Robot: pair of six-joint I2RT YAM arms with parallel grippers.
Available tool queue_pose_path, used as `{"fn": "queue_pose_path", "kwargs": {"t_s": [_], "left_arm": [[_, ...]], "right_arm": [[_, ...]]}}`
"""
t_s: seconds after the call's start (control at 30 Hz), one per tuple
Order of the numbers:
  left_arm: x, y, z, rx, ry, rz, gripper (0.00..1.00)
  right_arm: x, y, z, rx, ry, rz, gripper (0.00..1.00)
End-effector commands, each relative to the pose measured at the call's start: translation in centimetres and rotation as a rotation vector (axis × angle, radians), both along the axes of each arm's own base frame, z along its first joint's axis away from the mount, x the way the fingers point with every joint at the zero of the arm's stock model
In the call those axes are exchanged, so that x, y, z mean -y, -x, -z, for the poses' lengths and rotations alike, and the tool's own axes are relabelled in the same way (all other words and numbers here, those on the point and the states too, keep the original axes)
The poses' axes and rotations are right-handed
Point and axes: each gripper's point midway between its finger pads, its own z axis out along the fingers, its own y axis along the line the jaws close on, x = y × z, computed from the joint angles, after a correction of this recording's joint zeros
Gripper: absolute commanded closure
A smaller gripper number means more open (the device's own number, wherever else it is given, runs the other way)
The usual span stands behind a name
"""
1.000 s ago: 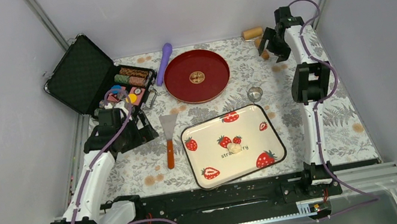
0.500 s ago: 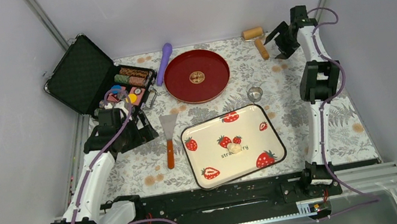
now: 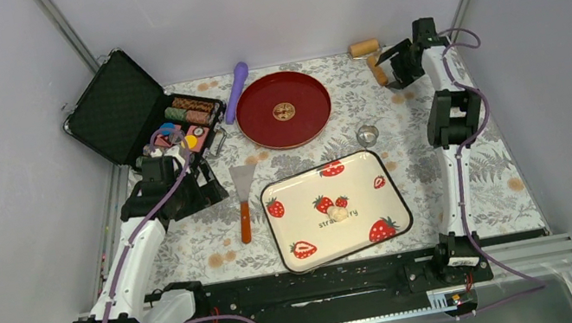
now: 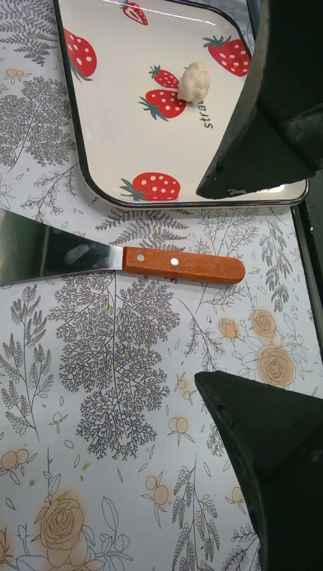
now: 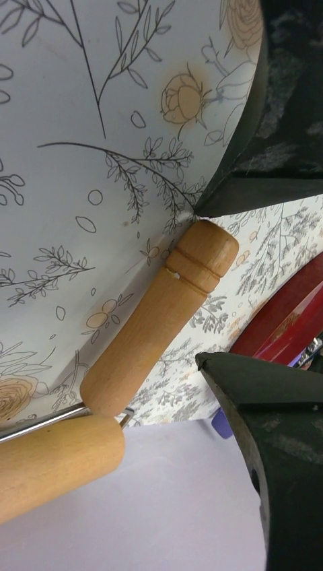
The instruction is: Roll out the dumpling wrappers from the dough
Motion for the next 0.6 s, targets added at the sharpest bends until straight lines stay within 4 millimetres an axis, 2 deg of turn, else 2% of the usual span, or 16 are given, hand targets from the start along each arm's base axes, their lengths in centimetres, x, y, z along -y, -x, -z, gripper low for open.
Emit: {"fn": "queue_pose_path", "kwargs": {"t_s": [0.0,0.1,0.27,0.37,0.57], "left_arm": [[0.3,-0.5,-0.5,0.029,0.007,0.012,0.01],[0.2,-0.5,-0.4,0.026,0.006,0.011,0.01],[0.2,-0.5,-0.4,0.024,0.006,0.009,0.01],[0.3,-0.5,-0.3,0.019,0.007,0.012,0.01],[0.4,-0.5,-0.2,0.014,0.009,0.015,0.01]], "right_arm": [[0.3,-1.2,0.5,0.008,-0.049,0.067,0.21],[0.3,-1.5,0.9,0.011,-0.085,0.084,0.23],[0.1,-2.0,0.0,0.045,-0.095,0.060,0.32],[-0.9,-2.3,-0.7,0.081,-0.112,0.009,0.36],[-3.6,-2.0,-1.2,0.121,-0.170,-0.122,0.36]]}}
